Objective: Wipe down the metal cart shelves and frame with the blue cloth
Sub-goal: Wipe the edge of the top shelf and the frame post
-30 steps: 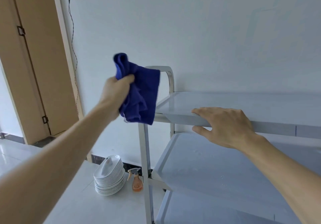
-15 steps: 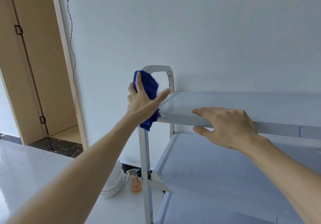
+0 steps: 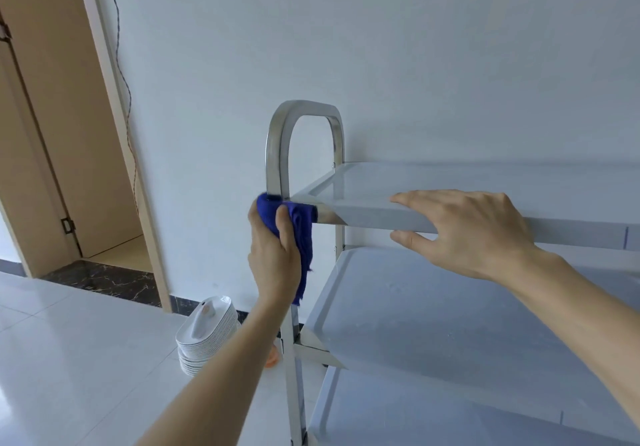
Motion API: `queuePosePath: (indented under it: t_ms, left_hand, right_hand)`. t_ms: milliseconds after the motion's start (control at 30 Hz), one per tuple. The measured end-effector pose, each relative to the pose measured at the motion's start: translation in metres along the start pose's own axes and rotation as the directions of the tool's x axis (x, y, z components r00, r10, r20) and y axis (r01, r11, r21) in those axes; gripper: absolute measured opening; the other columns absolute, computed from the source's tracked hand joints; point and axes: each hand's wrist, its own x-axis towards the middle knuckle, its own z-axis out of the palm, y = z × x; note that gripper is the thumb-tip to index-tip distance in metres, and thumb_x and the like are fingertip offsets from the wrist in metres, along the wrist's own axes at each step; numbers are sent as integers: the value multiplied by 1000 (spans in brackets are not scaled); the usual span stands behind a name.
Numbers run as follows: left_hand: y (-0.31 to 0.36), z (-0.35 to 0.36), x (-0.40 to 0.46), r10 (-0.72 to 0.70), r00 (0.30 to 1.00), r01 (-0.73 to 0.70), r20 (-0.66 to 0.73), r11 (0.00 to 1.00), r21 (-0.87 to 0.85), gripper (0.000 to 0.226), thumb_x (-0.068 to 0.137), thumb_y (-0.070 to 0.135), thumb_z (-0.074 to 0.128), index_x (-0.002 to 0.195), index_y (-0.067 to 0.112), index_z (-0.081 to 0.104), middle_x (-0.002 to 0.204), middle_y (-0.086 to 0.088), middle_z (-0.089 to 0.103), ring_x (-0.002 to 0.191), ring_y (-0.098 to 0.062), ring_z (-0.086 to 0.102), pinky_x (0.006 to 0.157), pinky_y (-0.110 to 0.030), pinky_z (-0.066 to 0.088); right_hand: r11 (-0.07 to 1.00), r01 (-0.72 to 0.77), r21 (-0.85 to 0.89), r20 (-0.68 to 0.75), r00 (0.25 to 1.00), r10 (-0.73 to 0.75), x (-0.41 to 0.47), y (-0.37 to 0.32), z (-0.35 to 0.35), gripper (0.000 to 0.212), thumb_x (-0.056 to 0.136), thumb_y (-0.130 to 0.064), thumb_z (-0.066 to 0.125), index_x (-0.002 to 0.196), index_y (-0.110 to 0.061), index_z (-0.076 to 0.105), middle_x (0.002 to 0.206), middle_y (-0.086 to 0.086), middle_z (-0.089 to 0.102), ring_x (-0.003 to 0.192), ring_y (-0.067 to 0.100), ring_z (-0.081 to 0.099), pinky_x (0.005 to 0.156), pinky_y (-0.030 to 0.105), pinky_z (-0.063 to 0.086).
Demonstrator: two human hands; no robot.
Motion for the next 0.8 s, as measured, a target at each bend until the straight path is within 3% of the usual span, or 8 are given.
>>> queuePosePath:
  t_ms: [67,200,367,500,600,700,767,800]
  left_hand:
    - [-31,0,-25,-62,997,60,42,997,46,53,84,69,35,131,47,30,99,10,66,77,-25,60,67,-36,43]
    - [-67,-6,-57,-125,987,120,103,991,54,54,79,68,49,125,46,30,90,19,62,78,-19,63,59,-26,42]
    - [-32,-6,-14,-41,991,37,129,999,33,47,85,57,57,122,38,34,90,7,64,75,-25,65,66,-50,56]
    - [-7,-3,3,31,997,-31,75,999,6,47,83,51,57,122,41,34,92,6,65,71,-22,66,61,-44,56]
    - [-27,1,-18,-73,994,76,84,997,-23,47,83,52,60,121,51,33,89,-2,68,49,-28,66,47,-41,56]
    - [-67,0,-57,-155,986,152,63,987,55,57,81,53,67,125,51,31,93,9,67,71,-23,68,63,-38,54]
    - [-92,-5,-80,-245,965,238,96,968,78,61,79,49,71,126,51,31,84,11,67,65,-17,69,58,-42,57]
    - [-104,-8,-87,-290,947,281,139,957,77,61,79,46,73,126,46,33,82,5,69,65,-22,70,60,-46,58]
  right_hand:
    - [1000,1,-2,-7,1000,-1,0,-1,0,57,86,-76,31,136,-53,43,136,-33,53,119,5,59,74,30,42]
    - [1000,7,0,-25,1000,-7,-1,0,2,60,84,-77,28,136,-53,43,136,-32,54,118,7,61,75,31,44]
    - [1000,14,-14,-41,999,-15,0,1,4,58,85,-77,32,135,-52,45,134,-28,58,115,14,64,75,34,46]
    - [1000,25,-5,-66,998,-26,0,2,8,55,85,-77,36,134,-52,47,130,-25,62,111,16,65,70,34,37]
    - [1000,29,1,-71,997,-29,-1,2,9,55,85,-76,37,133,-52,47,130,-25,61,111,17,65,70,34,36]
    - [1000,28,1,-68,997,-28,-1,3,8,56,85,-75,36,134,-50,47,130,-24,62,110,18,66,71,34,37]
    - [999,35,-1,-76,997,-35,-1,4,9,56,86,-75,36,134,-49,48,129,-23,63,109,19,66,70,34,36]
    - [999,43,-2,-79,996,-43,-1,4,10,55,86,-74,37,134,-49,48,127,-23,64,108,19,66,70,35,36]
